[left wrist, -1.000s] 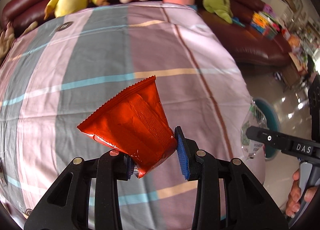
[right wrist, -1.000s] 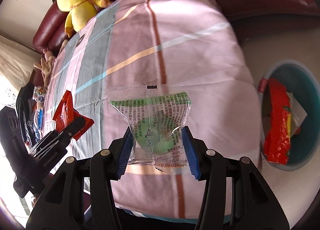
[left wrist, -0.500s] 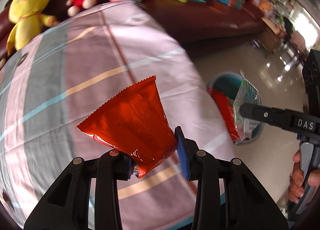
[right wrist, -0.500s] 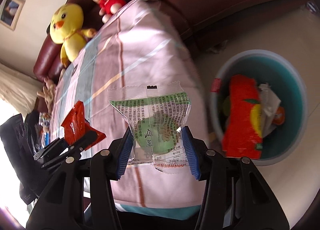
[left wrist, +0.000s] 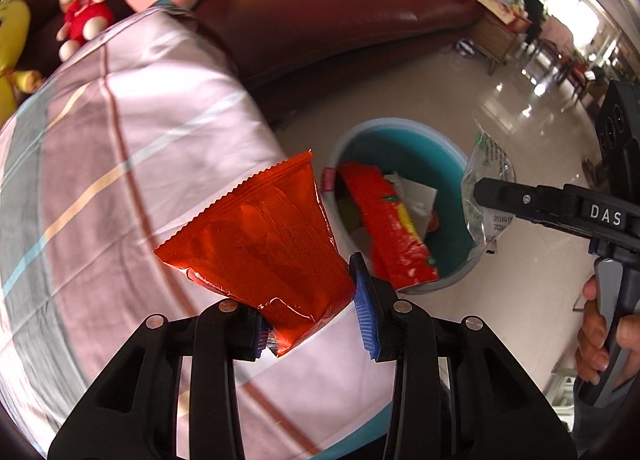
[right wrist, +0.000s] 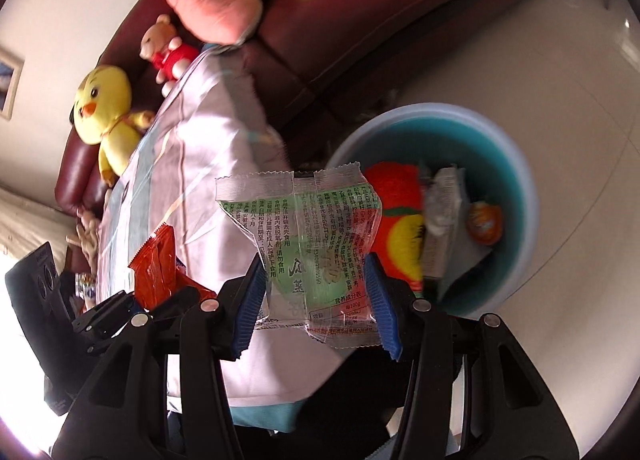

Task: Collect trash
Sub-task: 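Carry the wrapper and red snack bag over the teal bin, then open both tools to drop the wrapper and red bag into the bin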

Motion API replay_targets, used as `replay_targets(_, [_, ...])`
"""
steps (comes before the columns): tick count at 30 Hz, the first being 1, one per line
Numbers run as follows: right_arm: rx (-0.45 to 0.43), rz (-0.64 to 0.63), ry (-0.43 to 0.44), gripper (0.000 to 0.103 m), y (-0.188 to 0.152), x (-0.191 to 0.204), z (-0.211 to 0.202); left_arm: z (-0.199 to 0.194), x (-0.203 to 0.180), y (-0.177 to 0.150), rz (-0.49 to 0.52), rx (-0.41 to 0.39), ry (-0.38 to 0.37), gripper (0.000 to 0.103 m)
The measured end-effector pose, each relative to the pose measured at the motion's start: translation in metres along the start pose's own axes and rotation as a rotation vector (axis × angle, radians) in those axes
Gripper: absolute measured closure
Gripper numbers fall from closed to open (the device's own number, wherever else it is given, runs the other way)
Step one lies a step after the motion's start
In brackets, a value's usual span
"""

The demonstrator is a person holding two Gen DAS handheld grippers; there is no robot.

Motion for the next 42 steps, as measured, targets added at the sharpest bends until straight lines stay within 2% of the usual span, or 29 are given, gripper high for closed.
replay_targets(12, [-0.042,0.096,-0.064,0.055,0.02,-0.066,-0.022,0.045,-0.058,0.043,0.105,0.03,-0.065,0.066])
replay_targets(18, [-0.025,0.111,-0.09,0.054,0.025,-0.078,-0.015,0.068,-0.081,0.053,0.141,0.053,-0.096,0.066])
replay_targets(21, [-0.016,0.112,-0.1,0.053,0.028,-0.078,-0.007,0.078,-0.085,0.057,0.143,0.066,-0.105,0.066])
replay_targets(24, [-0.016,0.123,-0.114,0.04,0.032,-0.08,-0.002,0.082,-0.087,0.059,0.145,0.069,-0.107,0.066])
replay_targets(30, [-0.002,0.141,-0.131,0.038,0.033,-0.086,0.003,0.088,-0.085,0.06,0.144,0.08,-0.118,0.066])
replay_targets(36, [-0.014,0.141,-0.164,0.029,0.035,-0.089,-0.004,0.094,-0.09,0.059,0.158,0.09,-0.129,0.066])
replay_targets(42, [-0.01,0.14,-0.194,0.029,0.036,-0.093,-0.007,0.096,-0.089,0.058,0.161,0.094,-0.136,0.066])
Point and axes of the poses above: each gripper's, at about its wrist camera, not at the fingertips, and z roughly the way its jaws point, x to its left, y to its top, the point moved 3 cm from there along z, roughly the way its jaws point, and after that the axes turned 4 degrees about z, right-handed, at the moved point
